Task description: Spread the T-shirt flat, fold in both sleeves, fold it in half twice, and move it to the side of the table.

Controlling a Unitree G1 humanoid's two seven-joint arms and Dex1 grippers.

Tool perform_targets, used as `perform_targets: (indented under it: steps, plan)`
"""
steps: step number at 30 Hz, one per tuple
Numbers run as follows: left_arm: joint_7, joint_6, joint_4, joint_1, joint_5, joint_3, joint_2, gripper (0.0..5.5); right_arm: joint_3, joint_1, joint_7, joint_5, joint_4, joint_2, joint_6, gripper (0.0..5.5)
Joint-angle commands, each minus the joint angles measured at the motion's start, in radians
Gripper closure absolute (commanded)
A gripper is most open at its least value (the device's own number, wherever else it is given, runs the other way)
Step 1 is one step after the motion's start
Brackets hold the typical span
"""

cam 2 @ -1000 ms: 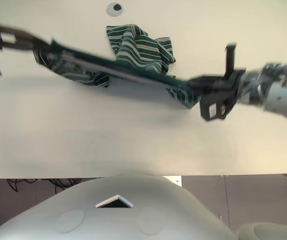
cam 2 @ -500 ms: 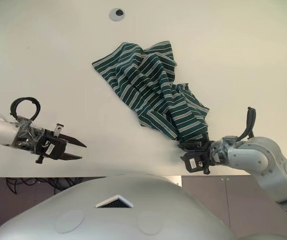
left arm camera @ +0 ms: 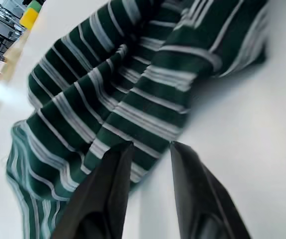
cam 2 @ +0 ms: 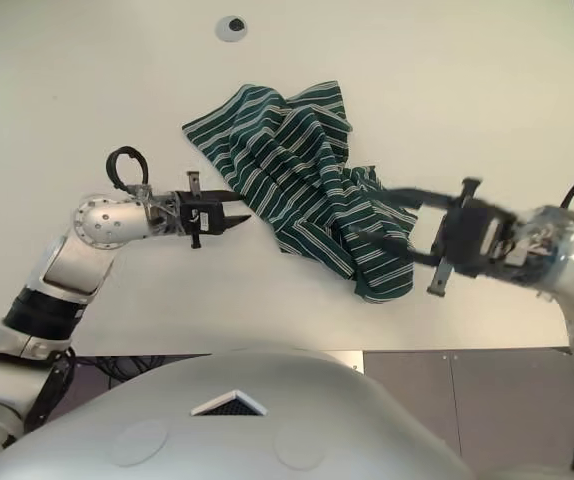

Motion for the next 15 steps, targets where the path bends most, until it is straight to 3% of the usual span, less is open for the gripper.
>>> perform_targets:
  steps: [1, 6, 9, 12, 15]
  plan:
    - [0.100, -0.011, 0.116, -0.069, 0.049, -0.005, -0.071, 4.72, 0.133, -0.235, -0.133, -0.034, 0.143, 0.130, 0.131, 4.44]
    - [0.115, -0.025, 0.216, -0.109, 0.091, -0.051, -0.113, 5.45, 0.429, -0.486, -0.266, -0.403, 0.494, 0.311, 0.150, 5.29]
    - [0.108, -0.027, 0.237, -0.119, 0.114, -0.064, -0.095, 5.50, 0.563, -0.534, -0.258, -0.576, 0.689, 0.363, 0.096, 5.49]
    - [0.096, -0.041, 0.256, -0.129, 0.134, -0.057, -0.044, 5.50, 0.632, -0.538, -0.259, -0.714, 0.816, 0.369, 0.021, 5.49]
    - [0.093, -0.054, 0.266, -0.134, 0.137, -0.029, 0.016, 5.50, 0.630, -0.521, -0.256, -0.779, 0.878, 0.356, -0.031, 5.49]
